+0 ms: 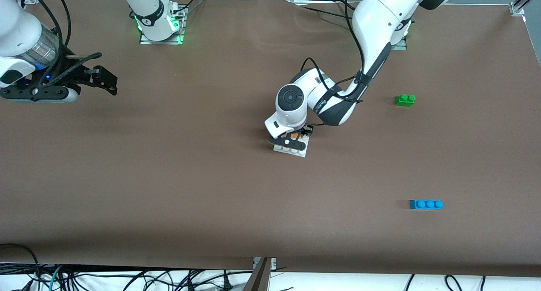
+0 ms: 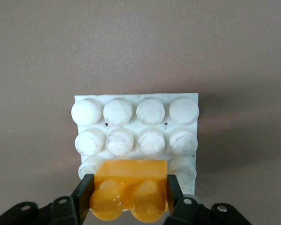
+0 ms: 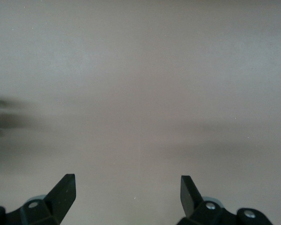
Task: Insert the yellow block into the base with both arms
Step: 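Lower the yellow brick and press it onto the plate studs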
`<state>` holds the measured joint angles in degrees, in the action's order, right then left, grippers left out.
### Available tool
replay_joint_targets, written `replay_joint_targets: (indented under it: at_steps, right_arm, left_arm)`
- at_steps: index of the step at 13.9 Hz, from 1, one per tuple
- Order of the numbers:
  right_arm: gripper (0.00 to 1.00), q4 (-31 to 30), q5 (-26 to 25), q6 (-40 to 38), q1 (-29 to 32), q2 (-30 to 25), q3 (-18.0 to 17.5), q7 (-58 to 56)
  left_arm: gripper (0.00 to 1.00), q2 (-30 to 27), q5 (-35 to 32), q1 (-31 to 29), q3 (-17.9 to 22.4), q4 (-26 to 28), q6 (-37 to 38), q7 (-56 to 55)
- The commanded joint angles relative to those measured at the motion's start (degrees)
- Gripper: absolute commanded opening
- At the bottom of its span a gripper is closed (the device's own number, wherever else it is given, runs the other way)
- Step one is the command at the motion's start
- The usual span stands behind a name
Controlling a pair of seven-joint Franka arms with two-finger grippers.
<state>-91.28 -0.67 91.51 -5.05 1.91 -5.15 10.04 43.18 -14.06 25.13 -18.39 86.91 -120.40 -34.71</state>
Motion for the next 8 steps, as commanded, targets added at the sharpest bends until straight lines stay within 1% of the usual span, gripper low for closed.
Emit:
replay_joint_targets:
  at_steps: [1, 2, 3, 8]
  right_arm:
    - [0.99, 1.19, -0.56, -0.37, 0.65, 0.46, -0.38, -0.29]
    - [0.99, 1.19, -0.56, -0.37, 0.65, 0.46, -0.38, -0.29]
    - [0.99, 1.19, -0.56, -0.37, 0.65, 0.46, -0.38, -0.29]
    - [0.99, 1.37, -0.47, -0.28, 0.83, 0.46, -0.38, -0.29]
  left_arm:
    - [0.71, -0.38, -1.41, 0.53, 0.46, 0.63, -0.53, 0.17]
    - [0.80, -0.38, -1.41, 0.53, 0.46, 0.63, -0.53, 0.08]
    - [1.00, -0.38, -1.41, 0.53, 0.46, 0.63, -0.53, -0.35]
    - [1.00, -0.90, -1.32, 0.10, 0.37, 0.63, 0.16, -0.19]
